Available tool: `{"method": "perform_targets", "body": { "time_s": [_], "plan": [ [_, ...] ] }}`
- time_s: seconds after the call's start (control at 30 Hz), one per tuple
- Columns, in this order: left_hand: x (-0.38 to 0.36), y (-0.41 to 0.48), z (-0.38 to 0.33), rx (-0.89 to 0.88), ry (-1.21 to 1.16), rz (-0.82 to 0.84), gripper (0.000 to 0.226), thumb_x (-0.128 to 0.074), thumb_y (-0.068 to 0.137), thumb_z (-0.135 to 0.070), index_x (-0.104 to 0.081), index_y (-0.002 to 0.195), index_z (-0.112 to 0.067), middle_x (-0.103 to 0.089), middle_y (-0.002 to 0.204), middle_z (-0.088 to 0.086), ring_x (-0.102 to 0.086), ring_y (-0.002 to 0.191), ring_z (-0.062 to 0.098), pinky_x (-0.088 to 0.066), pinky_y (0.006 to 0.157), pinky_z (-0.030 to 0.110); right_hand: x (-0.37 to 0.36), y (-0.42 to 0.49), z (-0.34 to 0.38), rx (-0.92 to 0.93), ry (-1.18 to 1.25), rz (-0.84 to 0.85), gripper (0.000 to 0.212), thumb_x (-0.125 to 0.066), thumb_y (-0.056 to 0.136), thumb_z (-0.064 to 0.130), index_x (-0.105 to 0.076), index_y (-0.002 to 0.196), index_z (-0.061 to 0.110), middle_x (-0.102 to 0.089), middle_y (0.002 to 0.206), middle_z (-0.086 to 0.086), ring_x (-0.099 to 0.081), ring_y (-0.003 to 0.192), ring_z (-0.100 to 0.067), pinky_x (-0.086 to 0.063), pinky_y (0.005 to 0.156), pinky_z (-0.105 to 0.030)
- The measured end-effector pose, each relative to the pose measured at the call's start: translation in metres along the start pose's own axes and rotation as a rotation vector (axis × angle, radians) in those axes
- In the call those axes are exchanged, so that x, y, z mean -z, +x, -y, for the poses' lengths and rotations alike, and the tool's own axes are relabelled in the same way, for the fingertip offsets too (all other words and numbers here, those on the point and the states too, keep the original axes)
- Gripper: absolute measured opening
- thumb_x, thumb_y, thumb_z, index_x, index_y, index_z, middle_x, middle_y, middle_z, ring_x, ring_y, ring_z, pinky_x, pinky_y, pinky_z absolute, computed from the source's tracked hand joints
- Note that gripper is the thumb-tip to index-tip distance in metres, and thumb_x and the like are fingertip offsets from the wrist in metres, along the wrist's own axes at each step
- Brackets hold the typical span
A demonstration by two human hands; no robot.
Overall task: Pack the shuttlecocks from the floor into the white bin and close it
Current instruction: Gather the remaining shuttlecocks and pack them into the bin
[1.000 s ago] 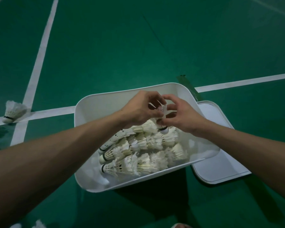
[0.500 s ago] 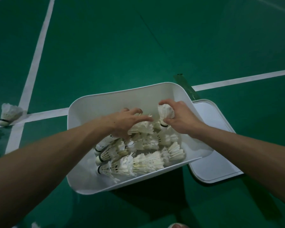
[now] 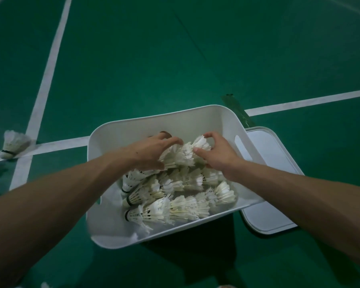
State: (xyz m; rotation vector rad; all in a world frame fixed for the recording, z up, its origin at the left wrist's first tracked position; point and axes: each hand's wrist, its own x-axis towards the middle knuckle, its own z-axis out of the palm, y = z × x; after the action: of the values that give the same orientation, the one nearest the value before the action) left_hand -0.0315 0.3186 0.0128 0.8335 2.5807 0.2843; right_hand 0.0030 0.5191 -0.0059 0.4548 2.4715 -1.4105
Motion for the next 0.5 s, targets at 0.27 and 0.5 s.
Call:
{"method": "perform_targets", "body": {
  "time_s": [0.27, 0.5],
  "plan": [
    [0.011, -0.010, 0.003, -0.095, 0.247, 0.237, 0.119, -0.081, 0.071, -0.023, 0.011, 0.134, -0.064, 0.007, 0.157, -0.005, -0.018, 0.140, 0.031, -0.040, 0.103, 0.050, 0.008, 0.007, -0.003, -0.076, -0.009, -0.007, 0.032, -0.077, 0.079, 0.021, -0.060, 0.105, 0.018, -0.067, 0.096, -0.003, -0.067, 0.089, -0.024, -0.057, 0.083, -0.045],
    [0.003, -0.007, 0.014, -0.114, 0.202, 0.240, 0.124, -0.070, 0.074, 0.006, 0.011, 0.133, -0.067, 0.002, 0.158, -0.001, -0.034, 0.134, 0.027, -0.054, 0.085, 0.034, 0.005, 0.013, 0.002, -0.117, 0.101, 0.046, 0.030, -0.073, 0.082, 0.010, -0.057, 0.107, 0.014, -0.063, 0.095, -0.006, -0.064, 0.083, -0.023, -0.056, 0.078, -0.039]
  ]
}}
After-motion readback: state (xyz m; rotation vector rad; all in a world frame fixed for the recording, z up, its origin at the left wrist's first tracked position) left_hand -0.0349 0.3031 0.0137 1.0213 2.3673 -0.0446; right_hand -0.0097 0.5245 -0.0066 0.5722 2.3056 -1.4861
